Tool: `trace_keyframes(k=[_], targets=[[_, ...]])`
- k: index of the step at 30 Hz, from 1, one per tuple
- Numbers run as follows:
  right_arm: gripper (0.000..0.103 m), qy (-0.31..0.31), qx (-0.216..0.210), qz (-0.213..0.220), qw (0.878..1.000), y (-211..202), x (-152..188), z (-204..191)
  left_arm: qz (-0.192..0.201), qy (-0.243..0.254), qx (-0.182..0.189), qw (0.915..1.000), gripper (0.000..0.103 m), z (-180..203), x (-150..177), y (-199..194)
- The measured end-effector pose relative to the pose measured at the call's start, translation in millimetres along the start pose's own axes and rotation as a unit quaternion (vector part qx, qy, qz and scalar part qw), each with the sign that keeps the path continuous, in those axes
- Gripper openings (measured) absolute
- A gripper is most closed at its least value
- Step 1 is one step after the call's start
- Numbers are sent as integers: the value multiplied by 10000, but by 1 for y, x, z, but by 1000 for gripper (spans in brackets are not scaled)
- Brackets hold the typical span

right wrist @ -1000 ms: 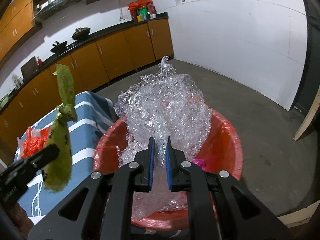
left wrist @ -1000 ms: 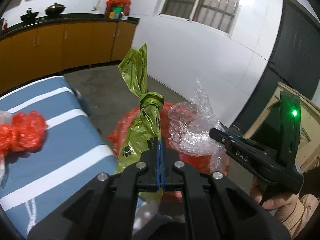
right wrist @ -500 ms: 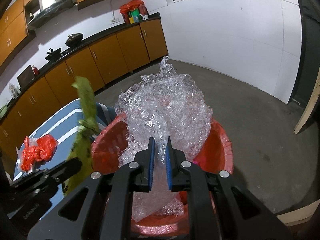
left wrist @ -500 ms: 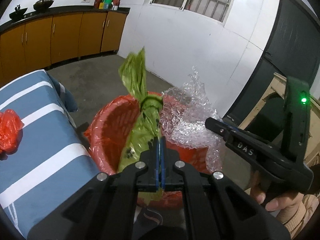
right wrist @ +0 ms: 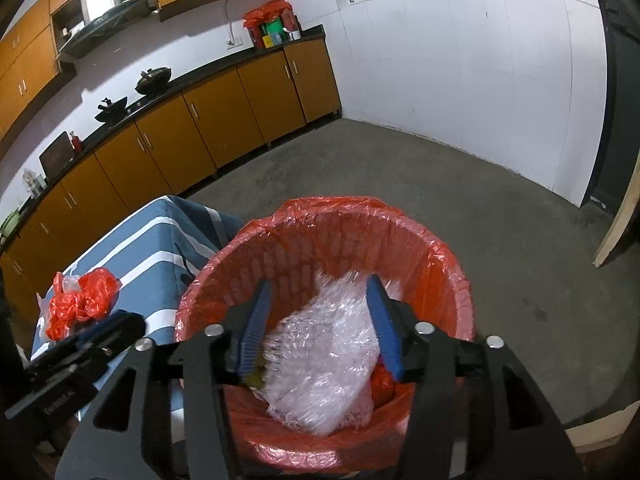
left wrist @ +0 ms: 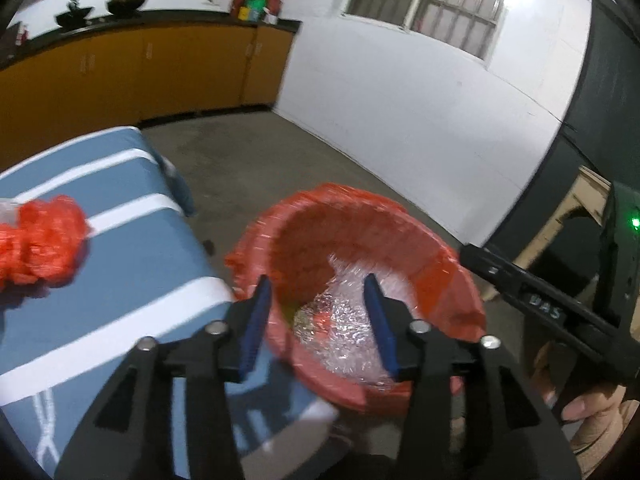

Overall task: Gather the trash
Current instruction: 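Carry both items over the basket and open both tools to drop them, then grasp the large red bag with the right tool while the left tool grasps a clear bag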

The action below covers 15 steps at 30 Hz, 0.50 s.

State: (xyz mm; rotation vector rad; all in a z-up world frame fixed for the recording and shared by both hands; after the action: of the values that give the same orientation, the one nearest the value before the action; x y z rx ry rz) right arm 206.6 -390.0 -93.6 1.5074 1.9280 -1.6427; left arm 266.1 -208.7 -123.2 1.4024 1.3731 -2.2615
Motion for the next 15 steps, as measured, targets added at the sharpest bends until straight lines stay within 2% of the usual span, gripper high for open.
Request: trace_keyframes(k=[2, 10, 15], targets=[[65, -44, 99, 87, 9999, -2, -1, -2, 51, -45, -158, 9999, 60, -8, 1, -9], [72, -116, 154, 257, 9995, -5, -2, -14, 268, -2, -975, 9949, 70, -45, 8, -50], [73, -295, 17, 270, 9992, -2, 0, -38, 441, -58, -1653, 9852, 77, -81, 14, -84]])
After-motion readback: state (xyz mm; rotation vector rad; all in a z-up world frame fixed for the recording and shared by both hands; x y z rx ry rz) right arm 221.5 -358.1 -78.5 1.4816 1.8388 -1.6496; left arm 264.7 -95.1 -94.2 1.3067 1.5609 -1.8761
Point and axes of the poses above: each gripper's, at about its wrist camera, not at the fingertips, and y roughly the way its jaws point, z to its right, x to its underside, the point moved 6 cm from there along y, roughly the way its jaws point, and after that the axes turned 9 degrees about y, right-handed, at the moved point
